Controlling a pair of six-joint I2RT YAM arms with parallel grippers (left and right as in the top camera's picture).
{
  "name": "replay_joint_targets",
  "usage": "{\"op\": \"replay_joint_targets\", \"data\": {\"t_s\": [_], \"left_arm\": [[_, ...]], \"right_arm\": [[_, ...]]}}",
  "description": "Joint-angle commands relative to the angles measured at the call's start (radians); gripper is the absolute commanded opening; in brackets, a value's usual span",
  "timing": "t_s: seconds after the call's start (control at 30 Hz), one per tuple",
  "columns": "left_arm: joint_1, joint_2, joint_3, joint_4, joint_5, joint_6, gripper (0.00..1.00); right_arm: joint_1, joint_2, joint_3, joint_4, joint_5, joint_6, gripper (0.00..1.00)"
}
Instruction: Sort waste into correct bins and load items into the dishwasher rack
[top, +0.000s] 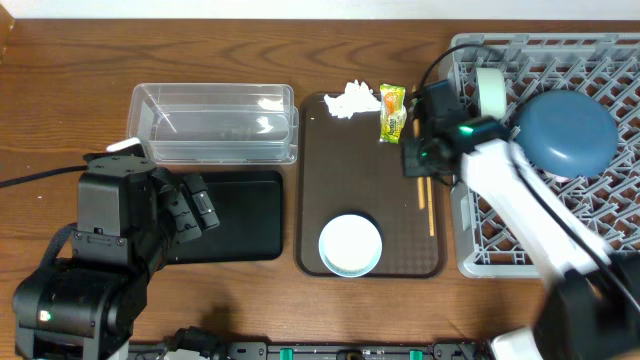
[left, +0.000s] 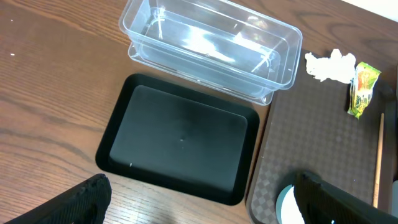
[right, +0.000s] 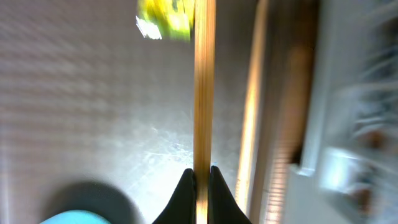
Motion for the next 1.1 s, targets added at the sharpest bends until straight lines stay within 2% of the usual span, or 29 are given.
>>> {"op": "replay_joint_targets", "data": {"t_s": [0.0, 0.2, 0.3, 0.67, 0.7, 0.73, 0.77, 0.97, 1.07], "left_arm": [[0.003, -0.002, 0.000, 0.000, -0.016, -0.006, 0.96], [0.003, -0.002, 0.000, 0.000, -0.016, -0.006, 0.96], [0.003, -0.002, 0.000, 0.000, -0.016, -0.006, 0.95], [0.003, -0.002, 0.000, 0.000, -0.016, -0.006, 0.96], [0.003, -0.002, 0.000, 0.000, -0.016, -0.006, 0.96], [0.003, -0.002, 0.000, 0.000, -0.016, -0.006, 0.96], [0.003, -0.002, 0.000, 0.000, -0.016, -0.006, 0.96], [0.003, -0.002, 0.000, 0.000, -0.016, -0.006, 0.96], [0.003, -0.002, 0.000, 0.000, -0.016, -0.006, 0.96]], "right_arm": [[-0.058, -0.097, 0.010, -0.006, 0.063, -0.099, 0.01], [-0.192, -0.108, 0.001, -0.015, 0.057, -0.222, 0.01], [-0.229, -0.093, -0.013, -0.024, -0.015, -0.304, 0.01], [-0.292, -0.061, -0.019, -0.035, -0.007, -0.281, 0.01], [-0.294, -0.054, -0.019, -0.039, -0.007, -0.271, 0.10], [-0.294, -0.048, -0.019, -0.045, -0.013, -0.271, 0.28], [-0.293, -0.042, -0.019, -0.054, -0.018, -0.271, 0.37], [-0.239, -0.072, -0.017, -0.081, -0.123, -0.275, 0.38], [-0.156, -0.082, -0.017, -0.084, -0.164, -0.273, 0.35]]}}
